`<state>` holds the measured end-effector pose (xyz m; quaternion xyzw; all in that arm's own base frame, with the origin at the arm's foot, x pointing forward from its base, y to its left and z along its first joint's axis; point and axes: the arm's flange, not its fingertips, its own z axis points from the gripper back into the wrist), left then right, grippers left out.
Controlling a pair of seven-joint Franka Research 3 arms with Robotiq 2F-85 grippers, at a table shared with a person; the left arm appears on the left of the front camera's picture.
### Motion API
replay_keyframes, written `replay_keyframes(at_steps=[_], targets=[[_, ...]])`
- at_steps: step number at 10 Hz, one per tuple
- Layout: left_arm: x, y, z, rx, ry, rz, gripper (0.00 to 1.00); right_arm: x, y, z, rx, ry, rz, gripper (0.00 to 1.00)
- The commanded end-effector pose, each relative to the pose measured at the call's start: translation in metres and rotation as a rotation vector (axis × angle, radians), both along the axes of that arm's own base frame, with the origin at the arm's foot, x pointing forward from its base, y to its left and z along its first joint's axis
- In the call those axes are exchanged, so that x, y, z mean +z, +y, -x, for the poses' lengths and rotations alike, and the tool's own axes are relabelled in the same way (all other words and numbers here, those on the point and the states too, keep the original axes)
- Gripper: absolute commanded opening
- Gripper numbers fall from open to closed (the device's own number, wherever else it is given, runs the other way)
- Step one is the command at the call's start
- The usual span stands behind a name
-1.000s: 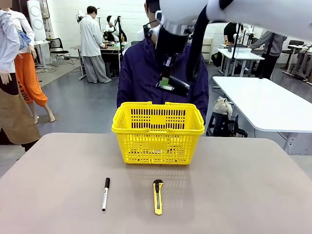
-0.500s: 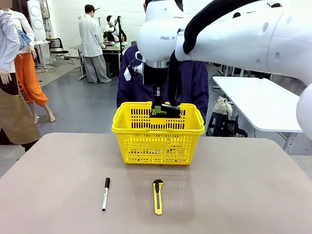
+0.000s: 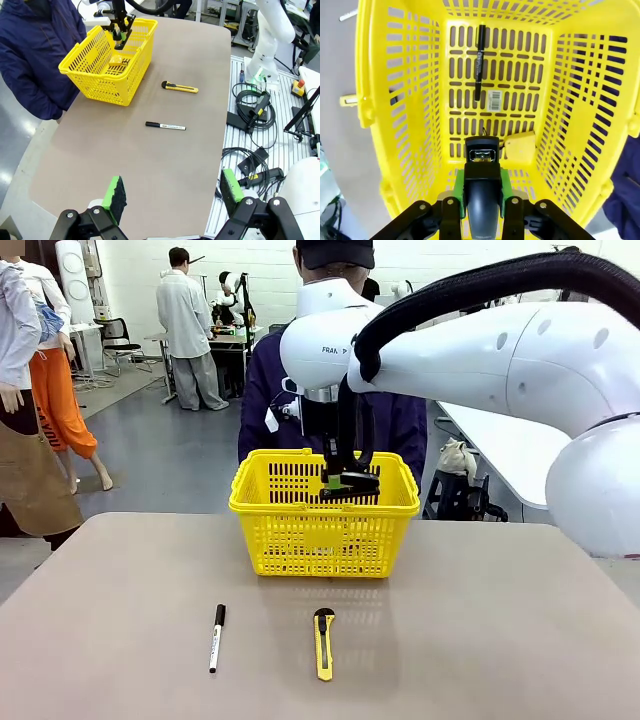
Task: Place the items the person wants into the basket.
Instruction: Pick up the item the person points to and place it in the Market Basket.
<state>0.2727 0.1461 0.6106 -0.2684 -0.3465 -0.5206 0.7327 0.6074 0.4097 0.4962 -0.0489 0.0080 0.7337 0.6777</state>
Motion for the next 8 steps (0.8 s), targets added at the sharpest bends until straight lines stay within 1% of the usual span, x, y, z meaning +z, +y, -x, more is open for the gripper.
replay_keyframes(at_steps=[1, 4, 8], targets=[[0.0, 0.002, 0.0, -0.011, -0.017, 0.014, 0.97, 0.013, 0.014, -0.019, 0.026, 0.0, 0.022, 0.32], [0.0, 0.002, 0.0, -0.011, -0.017, 0.014, 0.97, 0.0, 0.01, -0.021, 0.011, 0.024, 0.044, 0.32], [0.0, 0.002, 0.0, -0.011, -0.017, 0.014, 0.97, -0.007, 0.009, -0.02, 0.008, 0.04, 0.06, 0.32]])
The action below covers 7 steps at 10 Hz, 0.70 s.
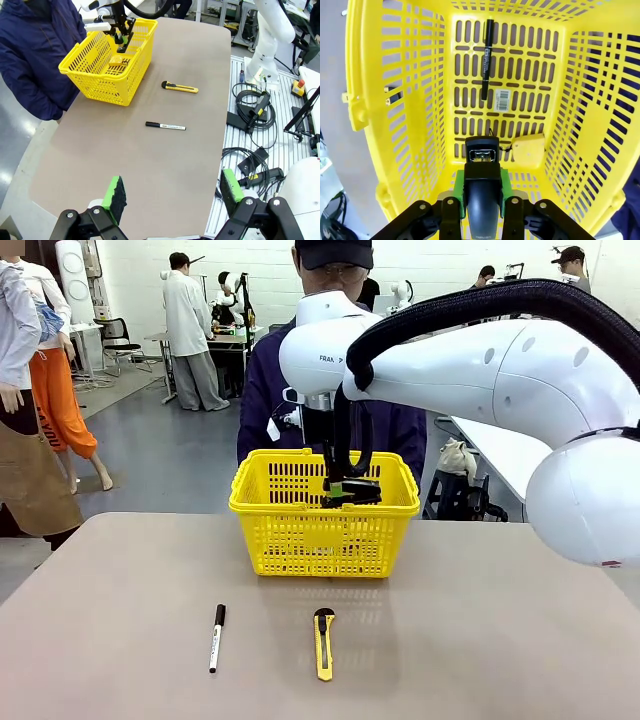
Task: Place the items the person wants into the basket.
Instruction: Pick up the item the person points to and place it in the Market Basket.
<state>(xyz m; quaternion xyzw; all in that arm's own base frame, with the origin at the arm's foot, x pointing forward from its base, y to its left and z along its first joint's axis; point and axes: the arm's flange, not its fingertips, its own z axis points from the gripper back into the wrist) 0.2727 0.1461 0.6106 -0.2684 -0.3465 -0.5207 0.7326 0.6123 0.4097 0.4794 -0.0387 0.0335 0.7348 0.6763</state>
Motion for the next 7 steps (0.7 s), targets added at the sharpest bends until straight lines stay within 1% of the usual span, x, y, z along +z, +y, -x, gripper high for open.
replay_keyframes(at_steps=[1, 2, 3, 4, 6, 7], targets=[[0.0001, 0.0018, 0.0003, -0.011, -0.016, 0.014, 0.97, 0.0109, 0.0085, -0.0141, 0.009, -0.01, 0.035, 0.32], [0.0001, 0.0018, 0.0003, -0.011, -0.016, 0.014, 0.97, 0.0108, 0.0087, -0.0137, 0.013, -0.013, 0.032, 0.32], [0.0001, 0.0018, 0.0003, -0.011, -0.016, 0.014, 0.97, 0.0097, 0.0087, -0.0139, 0.019, -0.013, 0.031, 0.35], [0.0001, 0.0018, 0.0003, -0.011, -0.016, 0.014, 0.97, 0.0085, 0.0089, -0.015, 0.02, -0.013, 0.029, 0.9], [0.0001, 0.0018, 0.0003, -0.011, -0.016, 0.014, 0.97, 0.0069, 0.0094, -0.0163, 0.018, -0.014, 0.024, 1.0], [0.0001, 0.0018, 0.0003, -0.011, -0.016, 0.014, 0.97, 0.0072, 0.0094, -0.0164, 0.019, -0.017, 0.024, 1.0]])
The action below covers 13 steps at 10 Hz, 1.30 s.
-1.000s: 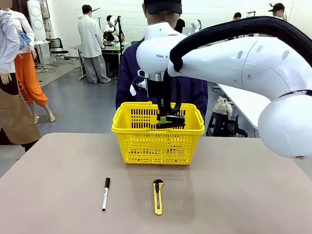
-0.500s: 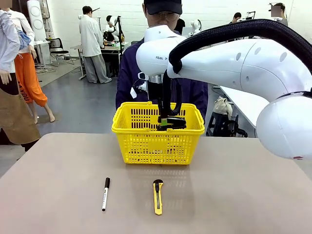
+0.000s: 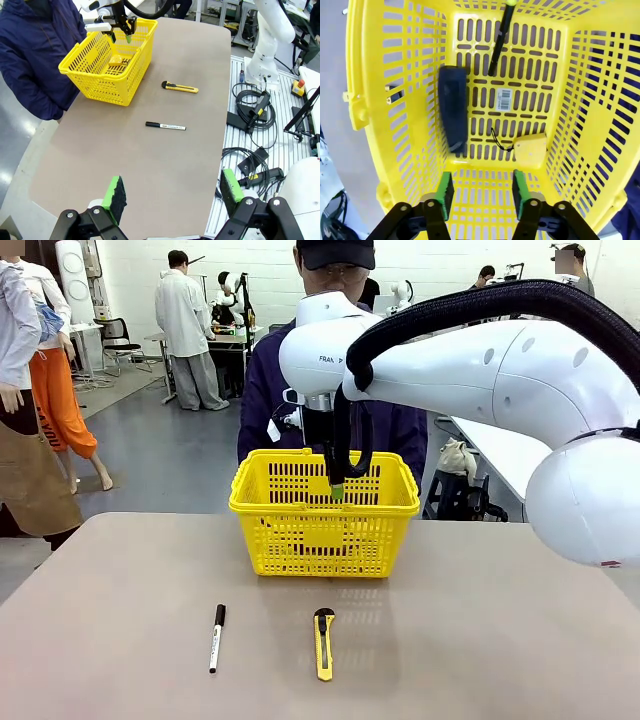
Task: Place the items the person wants into the basket.
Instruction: Pick up the item the person points to and place it in the Market Basket.
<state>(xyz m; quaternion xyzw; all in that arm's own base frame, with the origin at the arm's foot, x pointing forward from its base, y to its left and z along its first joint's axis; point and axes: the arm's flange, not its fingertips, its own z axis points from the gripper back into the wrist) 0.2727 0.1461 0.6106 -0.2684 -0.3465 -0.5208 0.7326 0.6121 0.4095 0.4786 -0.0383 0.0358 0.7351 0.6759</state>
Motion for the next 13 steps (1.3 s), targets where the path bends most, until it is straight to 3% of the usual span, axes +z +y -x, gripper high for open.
replay_keyframes(at_steps=[1, 7, 10, 13], targets=[[0.0, 0.002, 0.0, -0.011, -0.016, 0.014, 0.97, 0.01, 0.009, -0.016, 0.019, -0.026, 0.015, 1.0], [0.0, 0.002, 0.0, -0.011, -0.016, 0.014, 0.97, 0.019, 0.004, -0.013, -0.004, -0.04, -0.013, 1.0], [0.0, 0.002, 0.0, -0.011, -0.016, 0.014, 0.97, 0.074, -0.049, 0.052, -0.25, -0.077, 0.042, 1.0], [0.0, 0.002, 0.0, -0.011, -0.016, 0.014, 0.97, 0.128, -0.179, 0.141, -0.62, -0.138, -0.074, 1.0]])
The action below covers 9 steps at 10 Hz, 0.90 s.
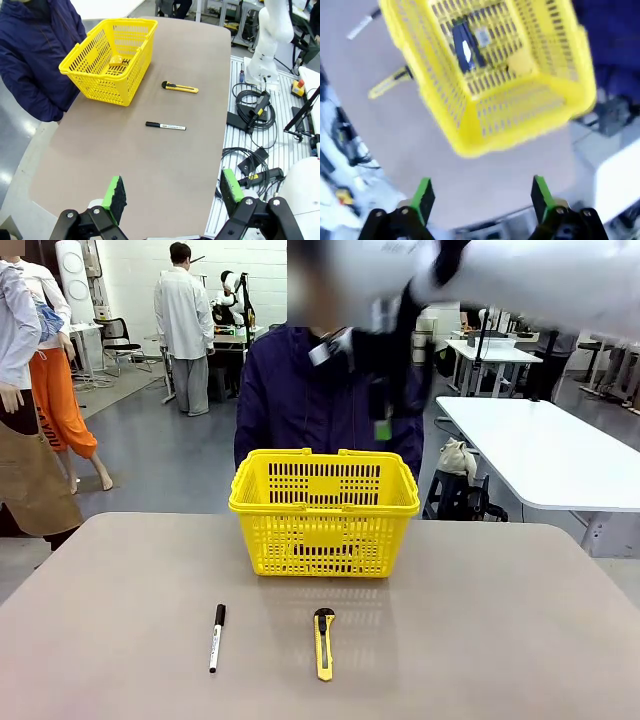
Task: Place the items the person wants into the basket.
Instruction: Pick up the item the person points to and place it in the Market Basket.
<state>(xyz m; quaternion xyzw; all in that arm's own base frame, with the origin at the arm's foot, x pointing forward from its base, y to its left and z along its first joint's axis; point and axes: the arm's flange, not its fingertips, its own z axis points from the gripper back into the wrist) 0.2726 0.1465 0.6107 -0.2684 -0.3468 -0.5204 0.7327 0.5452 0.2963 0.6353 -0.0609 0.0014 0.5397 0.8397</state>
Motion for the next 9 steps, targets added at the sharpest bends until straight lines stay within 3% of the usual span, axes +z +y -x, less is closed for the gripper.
replay_keyframes(at_steps=[1, 2, 4, 6, 9], targets=[[0.0, 0.001, 0.0, -0.012, -0.016, 0.013, 0.97, -0.011, -0.108, 0.101, -0.238, -0.066, -0.104, 1.0], [0.0, 0.001, 0.0, -0.012, -0.016, 0.013, 0.97, 0.001, -0.144, 0.127, -0.308, -0.137, -0.153, 1.0], [0.0, 0.001, 0.0, -0.012, -0.016, 0.013, 0.97, 0.009, -0.205, 0.16, -0.433, -0.189, -0.262, 1.0], [0.0, 0.001, 0.0, -0.012, -0.016, 0.013, 0.97, 0.004, -0.241, 0.177, -0.473, -0.226, -0.356, 1.0], [0.0, 0.001, 0.0, -0.012, -0.016, 0.013, 0.97, -0.006, -0.262, 0.182, -0.527, -0.219, -0.412, 1.0]])
